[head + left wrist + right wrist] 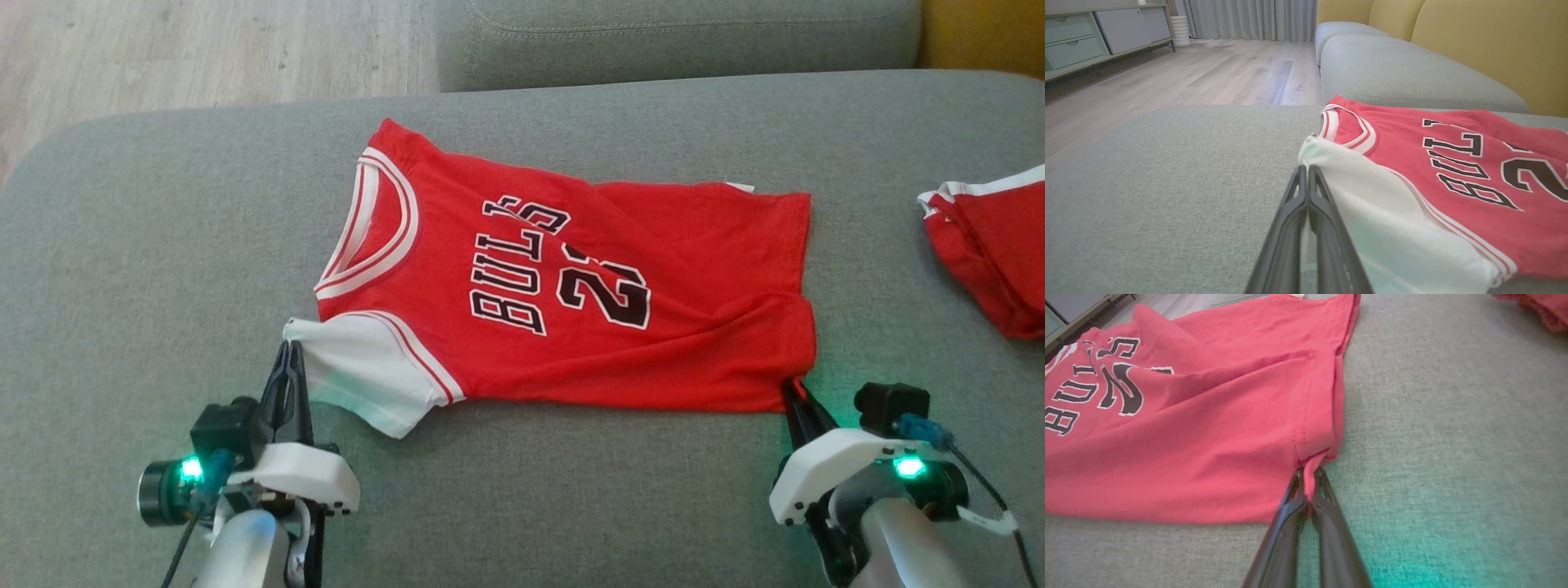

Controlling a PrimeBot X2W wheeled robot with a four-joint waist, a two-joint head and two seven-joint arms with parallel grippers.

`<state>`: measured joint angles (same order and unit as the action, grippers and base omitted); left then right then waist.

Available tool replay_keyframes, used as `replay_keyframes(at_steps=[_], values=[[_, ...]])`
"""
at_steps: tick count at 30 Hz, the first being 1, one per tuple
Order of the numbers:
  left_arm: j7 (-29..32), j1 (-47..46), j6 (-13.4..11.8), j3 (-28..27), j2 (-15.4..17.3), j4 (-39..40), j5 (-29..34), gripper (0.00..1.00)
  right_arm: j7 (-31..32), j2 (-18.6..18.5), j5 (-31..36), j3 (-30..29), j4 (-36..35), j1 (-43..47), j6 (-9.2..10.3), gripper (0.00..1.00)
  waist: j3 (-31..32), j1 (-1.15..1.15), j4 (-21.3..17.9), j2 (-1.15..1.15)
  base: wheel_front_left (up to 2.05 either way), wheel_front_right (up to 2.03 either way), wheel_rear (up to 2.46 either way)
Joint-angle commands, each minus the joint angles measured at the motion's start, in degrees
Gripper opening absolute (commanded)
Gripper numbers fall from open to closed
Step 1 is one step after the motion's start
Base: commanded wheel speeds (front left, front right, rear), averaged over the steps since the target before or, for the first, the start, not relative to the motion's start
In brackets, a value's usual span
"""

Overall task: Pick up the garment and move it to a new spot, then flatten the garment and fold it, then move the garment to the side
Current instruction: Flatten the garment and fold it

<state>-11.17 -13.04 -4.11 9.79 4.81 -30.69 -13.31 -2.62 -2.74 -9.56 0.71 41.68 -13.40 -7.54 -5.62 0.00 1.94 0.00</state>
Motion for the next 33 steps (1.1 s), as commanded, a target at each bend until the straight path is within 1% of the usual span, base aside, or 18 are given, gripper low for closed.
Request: replay_keyframes(at_steps=[1,5,9,15,21,22,27,30,33], values=[[-0.5,-2.3,-0.4,-1.4,1.1,1.7,-0.6,0.00,-0.9,-0.1,0.0,2.1,-0.7,-0.8,0.05,0.00,0.2,0.00,-0.2,0.00,0.00,0.00,0.00],[-1.0,-2.0,0.0,-2.0,1.0,2.0,-1.9,0.00,-2.6,-0.1,-0.2,3.1,-3.1,-0.9,0.05,0.00,1.3,0.00,-0.8,0.00,0.00,0.00,0.00],[-1.6,-1.7,1.0,-2.9,0.7,3.4,-4.1,0.00,-3.7,-0.1,-0.3,3.3,-7.7,-0.5,0.05,0.00,2.8,0.00,-1.6,0.00,0.00,0.00,0.00],[-2.1,-2.5,2.9,-4.5,0.5,9.4,-7.5,0.00,-3.6,-0.2,0.7,2.7,-18.8,-1.0,0.05,0.00,4.7,0.00,-2.7,0.00,0.00,0.00,0.00],[-1.0,-6.1,3.9,-6.7,0.2,18.6,-11.9,0.00,-2.3,-3.0,0.3,3.5,-30.3,-3.7,0.05,0.00,6.3,0.00,-3.2,0.00,0.00,0.00,0.00],[-1.0,-6.1,3.9,-6.7,0.2,18.6,-11.9,0.00,-2.3,-3.0,0.3,3.5,-30.3,-3.7,0.05,0.00,6.3,0.00,-3.2,0.00,0.00,0.00,0.00],[0.6,-10.1,3.5,-8.4,-0.3,28.1,-15.7,0.00,-2.0,-6.0,0.1,3.7,-37.3,-7.6,0.05,0.00,7.1,0.00,-3.8,0.00,0.00,0.00,0.00],[1.5,-11.5,2.6,-9.3,-0.8,34.8,-18.6,0.00,-2.0,-7.4,0.0,4.0,-41.4,-9.4,0.05,0.00,7.5,0.00,-4.2,0.00,0.00,0.00,0.00],[2.4,-12.1,1.2,-9.7,-1.3,42.5,-22.0,0.00,-1.9,-8.5,-0.1,3.5,-45.9,-10.0,0.05,0.00,7.8,0.00,-4.5,0.00,0.00,0.00,0.00]])
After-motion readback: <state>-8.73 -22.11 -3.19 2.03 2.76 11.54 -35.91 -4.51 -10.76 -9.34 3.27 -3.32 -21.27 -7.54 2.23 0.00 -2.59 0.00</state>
